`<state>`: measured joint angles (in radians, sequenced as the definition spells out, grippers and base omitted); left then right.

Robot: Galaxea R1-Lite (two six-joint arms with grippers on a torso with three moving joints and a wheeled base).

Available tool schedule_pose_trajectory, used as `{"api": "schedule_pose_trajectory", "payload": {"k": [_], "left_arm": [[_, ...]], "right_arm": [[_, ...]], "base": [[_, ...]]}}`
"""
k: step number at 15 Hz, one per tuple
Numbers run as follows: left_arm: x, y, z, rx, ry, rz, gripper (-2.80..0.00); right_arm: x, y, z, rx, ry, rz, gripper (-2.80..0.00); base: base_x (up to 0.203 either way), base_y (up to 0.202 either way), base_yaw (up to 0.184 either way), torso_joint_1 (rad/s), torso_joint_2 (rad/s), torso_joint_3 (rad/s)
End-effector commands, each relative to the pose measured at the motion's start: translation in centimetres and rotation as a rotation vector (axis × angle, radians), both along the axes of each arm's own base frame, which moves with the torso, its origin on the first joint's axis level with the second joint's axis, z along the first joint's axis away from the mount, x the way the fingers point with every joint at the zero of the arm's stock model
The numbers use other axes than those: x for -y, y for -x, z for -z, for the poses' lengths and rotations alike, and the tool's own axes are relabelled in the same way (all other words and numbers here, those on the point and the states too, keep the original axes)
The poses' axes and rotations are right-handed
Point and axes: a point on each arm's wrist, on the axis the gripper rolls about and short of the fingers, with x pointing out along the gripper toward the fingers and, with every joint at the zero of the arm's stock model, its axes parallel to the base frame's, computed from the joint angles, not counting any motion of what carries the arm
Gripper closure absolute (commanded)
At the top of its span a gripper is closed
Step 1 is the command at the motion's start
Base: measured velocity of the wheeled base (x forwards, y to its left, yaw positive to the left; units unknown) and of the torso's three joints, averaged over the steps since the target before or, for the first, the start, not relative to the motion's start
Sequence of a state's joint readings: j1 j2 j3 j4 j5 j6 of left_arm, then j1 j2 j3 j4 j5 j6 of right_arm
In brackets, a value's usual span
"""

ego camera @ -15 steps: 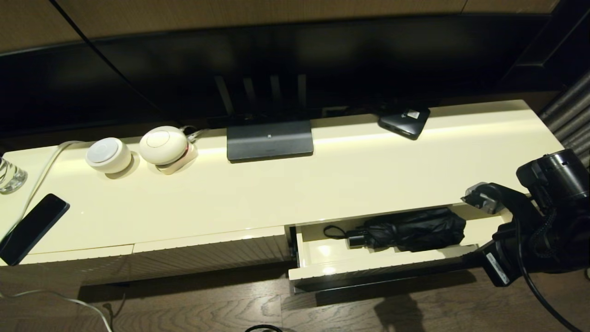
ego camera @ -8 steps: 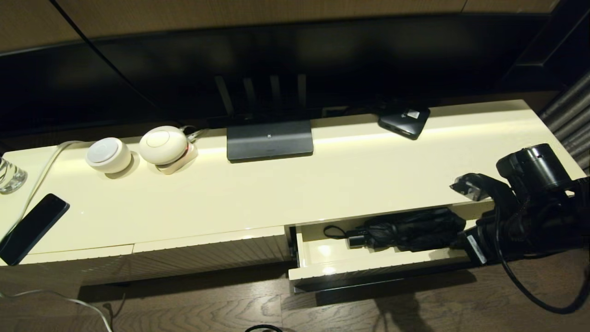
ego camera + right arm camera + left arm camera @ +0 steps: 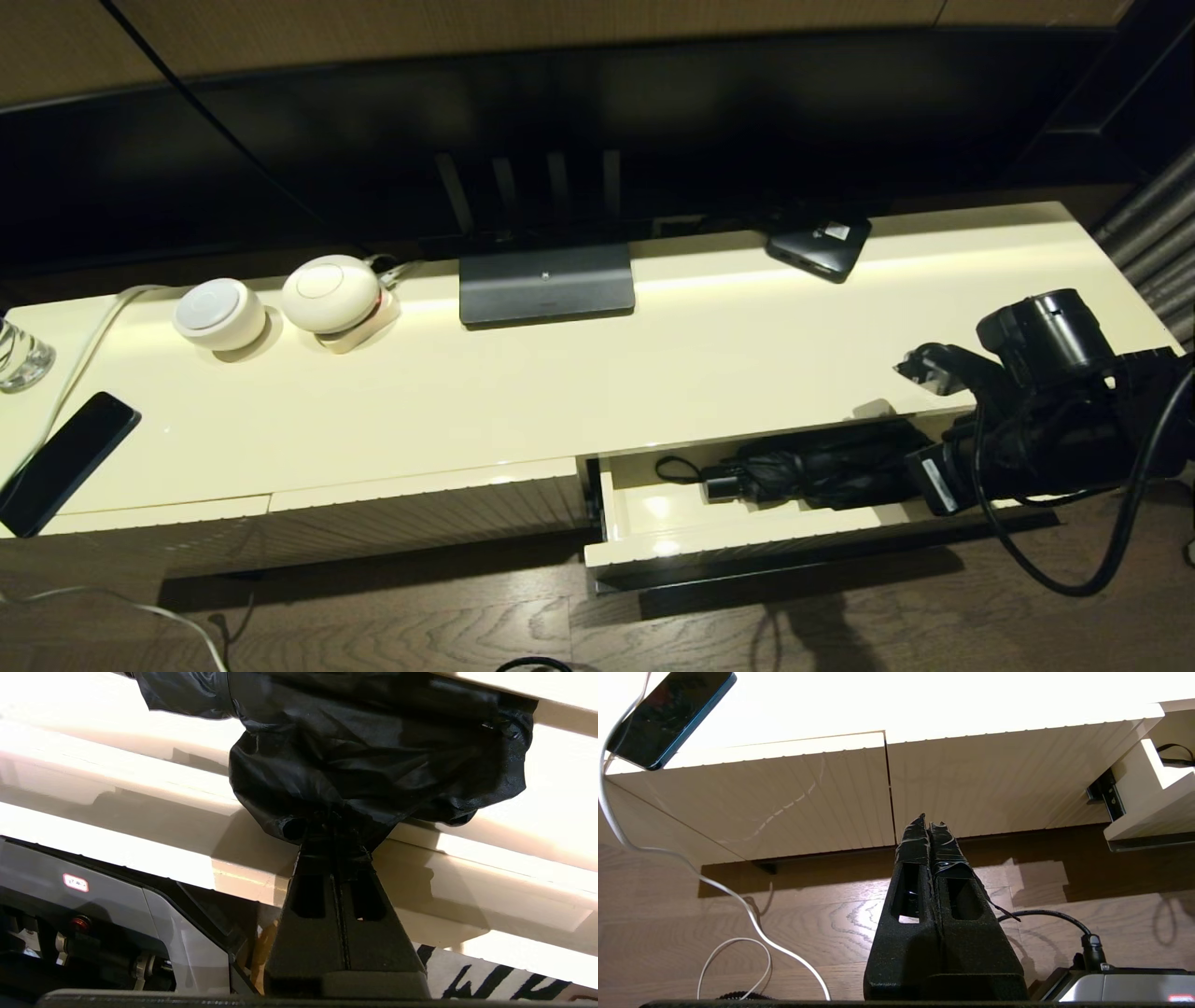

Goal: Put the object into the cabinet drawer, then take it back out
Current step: Open the drawer

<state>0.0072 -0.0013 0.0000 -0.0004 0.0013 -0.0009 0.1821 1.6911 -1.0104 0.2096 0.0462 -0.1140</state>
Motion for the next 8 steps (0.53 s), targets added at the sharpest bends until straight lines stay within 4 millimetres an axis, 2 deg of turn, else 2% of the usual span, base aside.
{"api": "schedule_pose_trajectory", "payload": {"k": [1,3,8], "left_arm": [[0.0,0.0,0.1,-0.005,0.001,-0.001,0.00],[0.0,0.0,0.1,-0.003,0.001,-0.001,0.00],[0.0,0.0,0.1,-0.004,0.001,-0.001,0.00]], "right_arm": [[0.1,0.6,1.3,-0.056,0.014,0.000,0.00],[0.2,0.9,2.8,-0.114,0.027,0.001,0.00],[0.2,2.0,4.2,-0.191,0.040,-0.010,0.00]], "base": [[0.000,0.000,0.000,0.000,0.00,0.000],[0.000,0.000,0.000,0.000,0.00,0.000],[0.000,0.000,0.000,0.000,0.00,0.000]]}}
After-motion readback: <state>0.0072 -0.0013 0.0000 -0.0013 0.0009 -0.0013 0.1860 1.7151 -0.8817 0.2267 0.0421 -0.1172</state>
